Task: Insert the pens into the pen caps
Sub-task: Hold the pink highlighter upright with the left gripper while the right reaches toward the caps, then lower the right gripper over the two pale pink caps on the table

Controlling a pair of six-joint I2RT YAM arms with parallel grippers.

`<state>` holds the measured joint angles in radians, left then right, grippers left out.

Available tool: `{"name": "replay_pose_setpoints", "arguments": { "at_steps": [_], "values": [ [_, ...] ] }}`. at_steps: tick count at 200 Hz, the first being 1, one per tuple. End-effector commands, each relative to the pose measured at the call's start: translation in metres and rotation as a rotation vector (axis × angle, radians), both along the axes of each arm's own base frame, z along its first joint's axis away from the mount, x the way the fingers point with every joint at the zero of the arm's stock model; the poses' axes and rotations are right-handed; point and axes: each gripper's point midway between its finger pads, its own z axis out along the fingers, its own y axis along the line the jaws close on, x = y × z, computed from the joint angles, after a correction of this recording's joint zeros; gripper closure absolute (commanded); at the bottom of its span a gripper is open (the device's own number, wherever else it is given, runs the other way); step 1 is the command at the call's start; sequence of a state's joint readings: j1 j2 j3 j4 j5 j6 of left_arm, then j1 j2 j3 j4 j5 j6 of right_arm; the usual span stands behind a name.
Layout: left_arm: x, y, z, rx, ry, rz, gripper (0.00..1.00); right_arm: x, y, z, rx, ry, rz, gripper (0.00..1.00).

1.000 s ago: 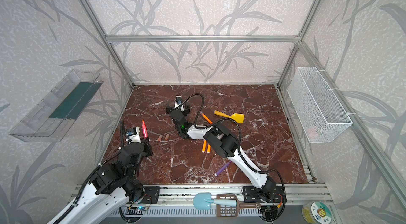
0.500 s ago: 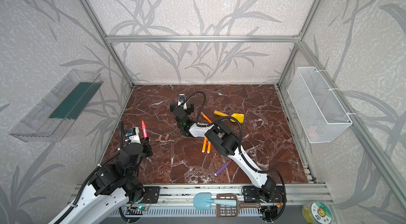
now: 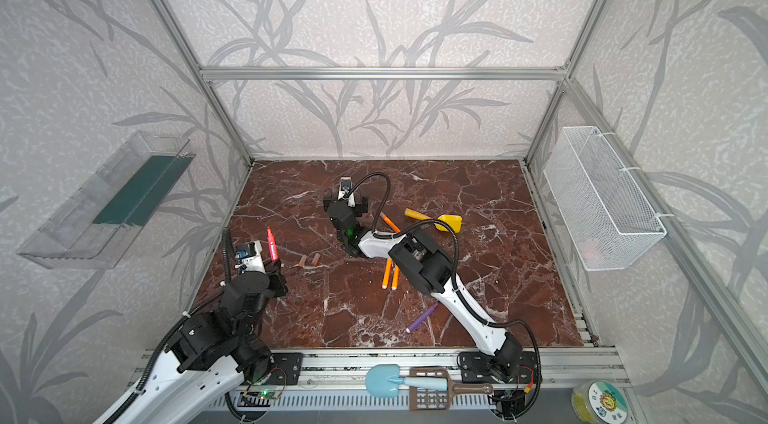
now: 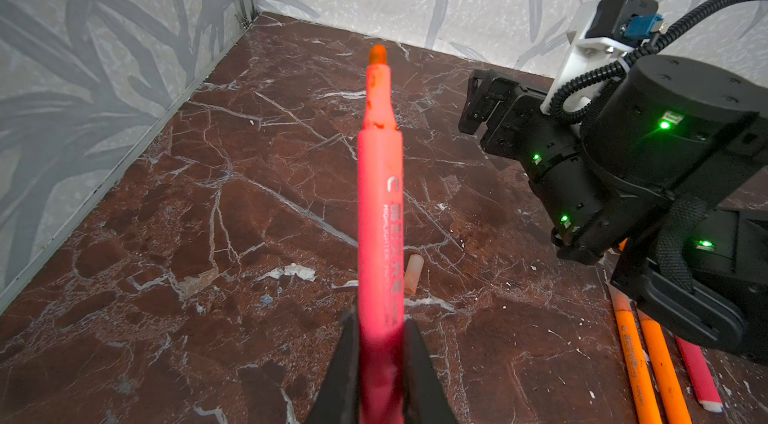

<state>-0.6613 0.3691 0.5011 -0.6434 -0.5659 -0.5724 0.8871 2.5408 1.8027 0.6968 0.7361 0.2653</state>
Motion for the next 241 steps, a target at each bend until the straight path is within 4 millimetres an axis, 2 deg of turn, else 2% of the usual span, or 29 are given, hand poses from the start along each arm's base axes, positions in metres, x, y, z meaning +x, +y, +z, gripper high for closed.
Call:
{"name": "replay_pose_setpoints", "arguments": {
  "at_steps": [1, 36, 107, 136, 158, 174, 182, 188, 200, 223, 241],
  "values": [
    [-0.003, 0.005, -0.009, 0.015, 0.025, 0.021, 1.0, 0.001, -0.006, 0.013, 0.037, -0.001, -0.022, 0.01],
    [-0.002, 0.005, -0.009, 0.019, 0.029, 0.022, 1.0, 0.002, -0.002, 0.006, 0.038, 0.023, -0.007, 0.01],
    [-0.002, 0.004, -0.009, 0.021, 0.034, 0.021, 1.0, 0.005, 0.005, 0.007, 0.026, 0.029, 0.006, 0.01],
    [-0.001, 0.003, -0.01, 0.018, 0.038, 0.018, 1.0, -0.006, 0.004, 0.014, 0.009, 0.02, 0.003, 0.01],
    [0.0, -0.002, -0.009, 0.008, 0.039, -0.001, 1.0, -0.037, 0.003, 0.033, -0.039, 0.011, 0.084, 0.01],
    [0.002, -0.01, -0.01, -0.009, 0.05, -0.034, 1.0, -0.069, -0.024, 0.056, -0.053, 0.004, 0.118, 0.01],
    [0.003, -0.015, -0.011, -0.021, 0.058, -0.053, 1.0, -0.084, -0.041, 0.06, -0.053, 0.019, 0.137, 0.01],
    [0.004, -0.019, -0.011, -0.035, 0.057, -0.067, 1.0, -0.094, -0.052, 0.06, -0.052, 0.045, 0.146, 0.0],
    [0.006, -0.025, -0.016, -0.039, 0.08, -0.087, 1.0, -0.11, -0.066, 0.056, -0.036, 0.125, 0.177, 0.06],
    [0.006, -0.028, -0.017, -0.055, 0.083, -0.097, 1.0, -0.137, -0.053, 0.036, 0.024, 0.313, 0.318, 0.15],
    [0.003, -0.019, -0.015, -0.044, 0.084, -0.054, 1.0, -0.158, -0.024, 0.023, 0.098, 0.423, 0.464, 0.2]
  ]
}}
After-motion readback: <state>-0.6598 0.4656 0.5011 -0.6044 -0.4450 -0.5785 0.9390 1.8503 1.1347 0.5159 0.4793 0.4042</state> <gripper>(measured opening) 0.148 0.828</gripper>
